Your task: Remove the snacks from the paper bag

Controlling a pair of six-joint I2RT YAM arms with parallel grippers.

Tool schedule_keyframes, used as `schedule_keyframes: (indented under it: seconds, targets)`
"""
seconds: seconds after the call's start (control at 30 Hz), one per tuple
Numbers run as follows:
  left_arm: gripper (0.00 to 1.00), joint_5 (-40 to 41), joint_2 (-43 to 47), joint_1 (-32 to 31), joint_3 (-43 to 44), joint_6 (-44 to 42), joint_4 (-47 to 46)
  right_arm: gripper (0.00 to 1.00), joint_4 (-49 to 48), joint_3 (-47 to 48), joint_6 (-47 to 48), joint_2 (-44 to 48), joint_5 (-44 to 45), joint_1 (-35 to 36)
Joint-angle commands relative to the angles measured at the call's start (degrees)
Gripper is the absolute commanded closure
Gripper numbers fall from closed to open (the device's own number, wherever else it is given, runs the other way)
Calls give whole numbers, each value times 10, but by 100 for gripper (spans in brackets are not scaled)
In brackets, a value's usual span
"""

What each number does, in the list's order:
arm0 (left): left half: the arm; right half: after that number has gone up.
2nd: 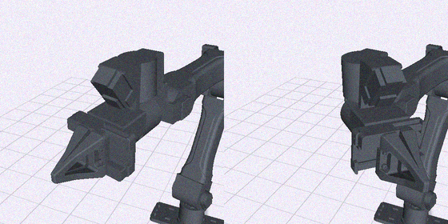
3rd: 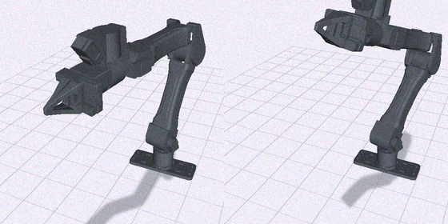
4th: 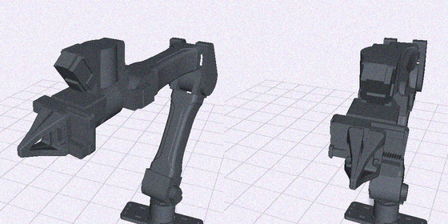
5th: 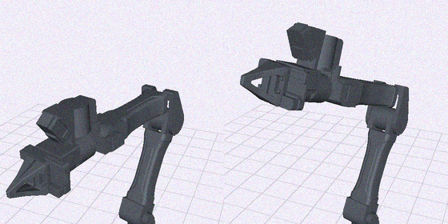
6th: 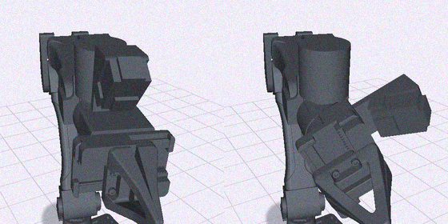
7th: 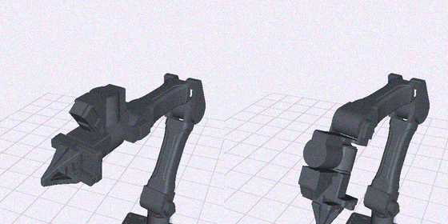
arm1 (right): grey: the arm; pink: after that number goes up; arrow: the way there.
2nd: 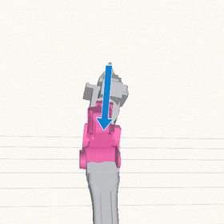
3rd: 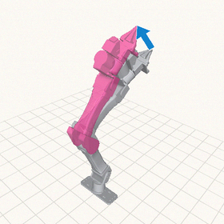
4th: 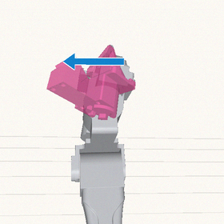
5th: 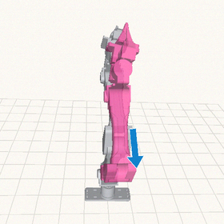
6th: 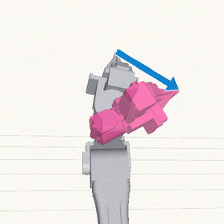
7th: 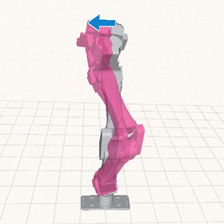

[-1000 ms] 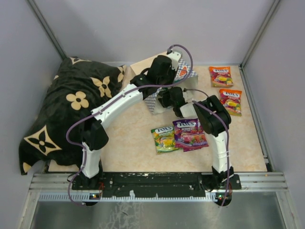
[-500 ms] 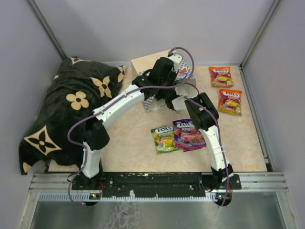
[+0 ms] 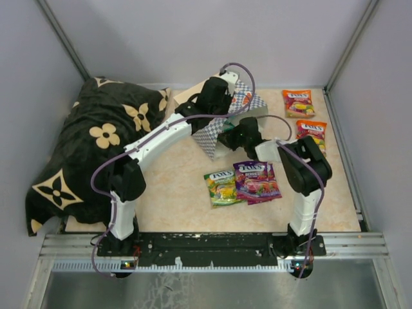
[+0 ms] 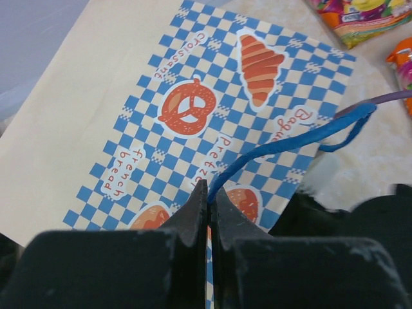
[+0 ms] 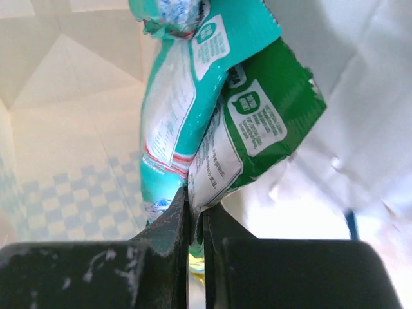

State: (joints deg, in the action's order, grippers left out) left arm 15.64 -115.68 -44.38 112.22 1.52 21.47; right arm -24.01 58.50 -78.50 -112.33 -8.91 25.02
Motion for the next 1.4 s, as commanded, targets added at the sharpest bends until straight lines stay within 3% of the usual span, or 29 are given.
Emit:
schedule_keyframes:
  seconds: [0.0,0.33,0.47,0.63,0.83,1.1,1.3,1.33,1.37]
  targets:
    - [100,30,24,15,-28,-11,-37,100,60,-20,109,134,-64,-26]
    - [100,43,37,25,-39,-31,-60,100,378,32,309,323,-43,-55]
    - [100,41,36,33,-31,-35,-61,100,535,109,416,365,-27,-52]
    - [100,38,37,42,-29,-37,-60,100,774,230,504,367,107,11]
    - [100,30,39,52,-38,-42,-59,100,942,251,456,372,300,113]
    - [100,30,46,54,-60,-35,-61,100,1004,232,390,279,417,209]
    - [100,29,57,60,-78,-35,-62,100,937,264,394,158,381,265]
    - [100,28,58,62,-80,-36,-63,98,919,270,403,142,356,272]
    - [100,27,59,65,-82,-36,-64,85,896,273,412,137,327,275]
